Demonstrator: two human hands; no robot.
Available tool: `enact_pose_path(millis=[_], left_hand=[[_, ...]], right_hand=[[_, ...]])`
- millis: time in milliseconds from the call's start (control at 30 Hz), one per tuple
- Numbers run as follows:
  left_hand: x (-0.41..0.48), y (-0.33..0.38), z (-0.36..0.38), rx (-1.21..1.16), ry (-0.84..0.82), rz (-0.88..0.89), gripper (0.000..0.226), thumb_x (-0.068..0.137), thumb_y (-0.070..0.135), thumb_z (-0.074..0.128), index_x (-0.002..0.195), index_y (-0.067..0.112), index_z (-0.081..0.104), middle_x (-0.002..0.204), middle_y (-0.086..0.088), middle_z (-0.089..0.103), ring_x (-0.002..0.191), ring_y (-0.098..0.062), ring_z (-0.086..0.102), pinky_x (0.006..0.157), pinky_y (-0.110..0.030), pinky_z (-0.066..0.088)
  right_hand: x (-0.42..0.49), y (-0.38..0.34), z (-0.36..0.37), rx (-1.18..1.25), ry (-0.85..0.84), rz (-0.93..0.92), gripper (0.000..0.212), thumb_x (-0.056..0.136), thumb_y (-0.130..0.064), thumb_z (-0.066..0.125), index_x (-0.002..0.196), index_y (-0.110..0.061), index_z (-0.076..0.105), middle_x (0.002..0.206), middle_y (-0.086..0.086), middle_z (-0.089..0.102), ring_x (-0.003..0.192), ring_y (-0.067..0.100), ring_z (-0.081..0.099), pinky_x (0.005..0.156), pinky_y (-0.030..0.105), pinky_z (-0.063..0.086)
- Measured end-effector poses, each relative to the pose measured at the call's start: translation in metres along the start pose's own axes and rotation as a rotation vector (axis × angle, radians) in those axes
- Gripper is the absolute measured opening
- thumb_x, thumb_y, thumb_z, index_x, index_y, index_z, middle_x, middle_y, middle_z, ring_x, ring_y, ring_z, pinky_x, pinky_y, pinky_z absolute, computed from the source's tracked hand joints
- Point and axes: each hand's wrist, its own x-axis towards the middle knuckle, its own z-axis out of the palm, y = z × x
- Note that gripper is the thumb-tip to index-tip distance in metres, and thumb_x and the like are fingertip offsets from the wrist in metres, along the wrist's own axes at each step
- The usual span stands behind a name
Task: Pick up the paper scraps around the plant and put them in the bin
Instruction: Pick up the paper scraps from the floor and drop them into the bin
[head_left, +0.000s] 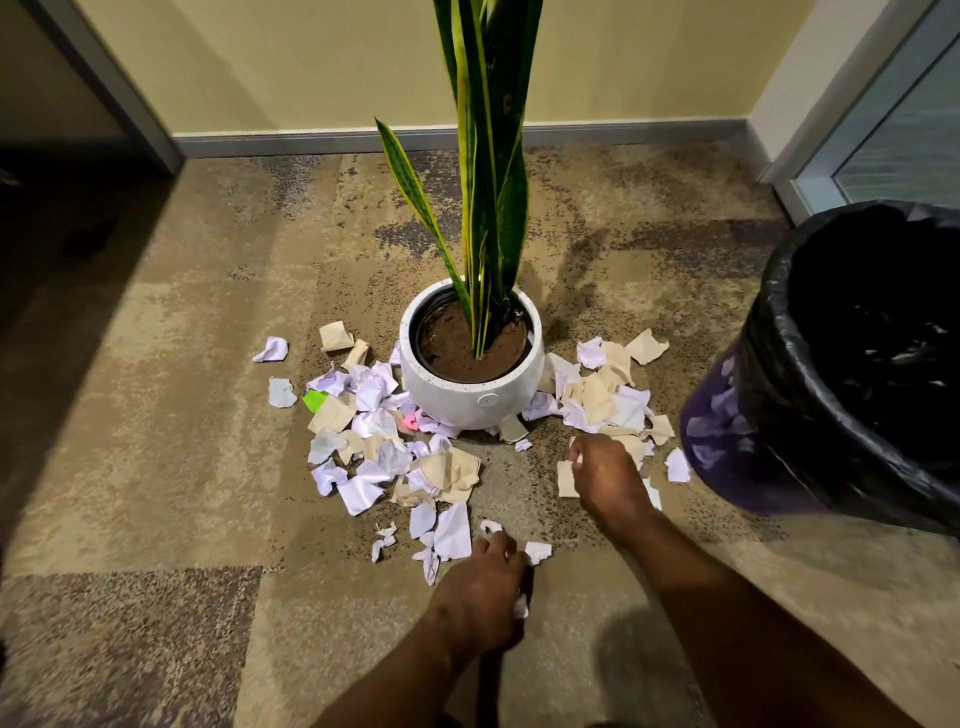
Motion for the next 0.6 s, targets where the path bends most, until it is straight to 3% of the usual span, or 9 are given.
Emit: enact_pose_path(millis=[100,200,267,400,467,533,600], left_hand=[[0.005,-0.004,-0.005,0.045,-0.021,0.009,0.041,0.092,0.016,0.052,0.132,0.008,0.051,0.137,-0.015,0.040,0.118,-0.033,0.046,0.094,-0.041,0.046],[0.010,-0.006,-0.009,0.053,-0.045,0.000,0.037,0.094,0.010,0.045,0.130,0.006,0.055,0.133,-0.019,0.047,0.114,-0.035,0.052,0.095,-0.040,0.045],[0.014,-0.008,-0.012,-0.001,-0.040,-0.021,0.034,0.097,0.013,0.043,0.126,0.005,0.058,0.129,-0.019,0.052,0.113,-0.033,0.054,0.096,-0.038,0.045],[0.016,-0.011,-0.017,-0.171,0.023,-0.046,0.025,0.094,0.019,0.049,0.108,0.006,0.065,0.117,-0.014,0.060,0.107,-0.028,0.058,0.089,-0.033,0.046],[0.017,-0.013,-0.023,-0.232,0.057,-0.078,0.021,0.093,0.022,0.052,0.104,0.008,0.065,0.110,-0.012,0.061,0.100,-0.027,0.060,0.082,-0.032,0.048],[0.019,-0.016,-0.027,-0.254,0.082,-0.066,0.016,0.092,0.024,0.054,0.090,0.009,0.061,0.100,-0.011,0.062,0.088,-0.026,0.059,0.071,-0.031,0.045],[0.021,-0.018,-0.033,-0.293,0.109,-0.059,0.020,0.090,0.024,0.057,0.072,0.017,0.051,0.082,-0.007,0.059,0.071,-0.021,0.053,0.062,-0.028,0.035]], right_hand=[[0.006,0.005,-0.005,-0.058,0.012,-0.023,0.023,0.082,0.005,0.049,0.095,-0.013,0.054,0.081,0.011,0.062,0.068,0.026,0.059,0.057,0.025,0.036],[0.008,0.003,-0.003,-0.217,-0.093,-0.078,0.049,0.084,0.005,0.045,0.128,-0.016,0.044,0.105,0.014,0.060,0.093,0.032,0.062,0.072,0.036,0.048],[0.009,0.003,0.001,-0.277,-0.142,-0.096,0.060,0.086,0.004,0.044,0.142,-0.018,0.035,0.123,0.016,0.051,0.106,0.034,0.058,0.084,0.037,0.048],[0.012,0.006,0.004,-0.258,-0.166,-0.091,0.036,0.098,-0.013,0.039,0.134,-0.013,0.043,0.125,0.015,0.049,0.107,0.034,0.056,0.084,0.034,0.044],[0.012,0.006,0.003,-0.250,-0.140,-0.140,0.031,0.097,-0.008,0.041,0.128,-0.010,0.048,0.120,0.016,0.052,0.102,0.033,0.057,0.079,0.031,0.041],[0.012,0.004,0.004,-0.222,-0.087,-0.144,0.039,0.089,0.004,0.044,0.124,-0.011,0.048,0.113,0.015,0.053,0.097,0.030,0.059,0.071,0.027,0.038],[0.013,-0.001,0.004,-0.184,-0.090,-0.154,0.052,0.086,0.008,0.044,0.132,-0.015,0.043,0.116,0.014,0.050,0.100,0.031,0.059,0.073,0.027,0.040]])
